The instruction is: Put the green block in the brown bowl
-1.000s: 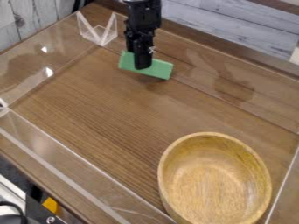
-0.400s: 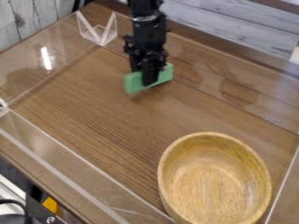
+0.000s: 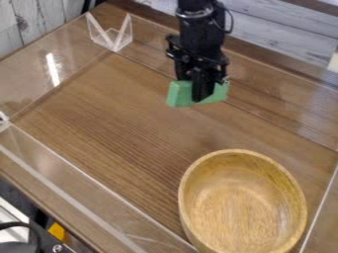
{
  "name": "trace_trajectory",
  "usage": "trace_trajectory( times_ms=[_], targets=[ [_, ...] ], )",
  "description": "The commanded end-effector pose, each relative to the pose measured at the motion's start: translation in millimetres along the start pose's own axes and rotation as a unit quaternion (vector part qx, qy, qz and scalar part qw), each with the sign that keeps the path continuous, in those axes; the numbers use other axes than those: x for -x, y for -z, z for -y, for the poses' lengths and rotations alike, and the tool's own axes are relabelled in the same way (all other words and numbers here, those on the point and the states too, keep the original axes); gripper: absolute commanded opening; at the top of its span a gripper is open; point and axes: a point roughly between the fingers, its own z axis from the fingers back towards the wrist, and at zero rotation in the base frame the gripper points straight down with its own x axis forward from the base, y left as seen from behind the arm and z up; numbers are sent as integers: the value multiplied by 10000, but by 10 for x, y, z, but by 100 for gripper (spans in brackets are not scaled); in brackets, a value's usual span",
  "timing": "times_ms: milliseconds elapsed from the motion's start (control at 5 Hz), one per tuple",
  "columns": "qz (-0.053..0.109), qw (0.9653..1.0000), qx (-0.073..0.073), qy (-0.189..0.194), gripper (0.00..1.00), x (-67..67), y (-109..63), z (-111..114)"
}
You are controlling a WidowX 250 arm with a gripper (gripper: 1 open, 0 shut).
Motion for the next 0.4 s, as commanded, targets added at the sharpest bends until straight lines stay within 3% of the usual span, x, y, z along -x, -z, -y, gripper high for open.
trace_trajectory(
  times_ms=[0, 200],
  targets=[
    [185, 9998, 56, -44, 0, 228, -176, 266],
    [95, 9994, 230, 254, 0, 436, -184, 627]
  ],
)
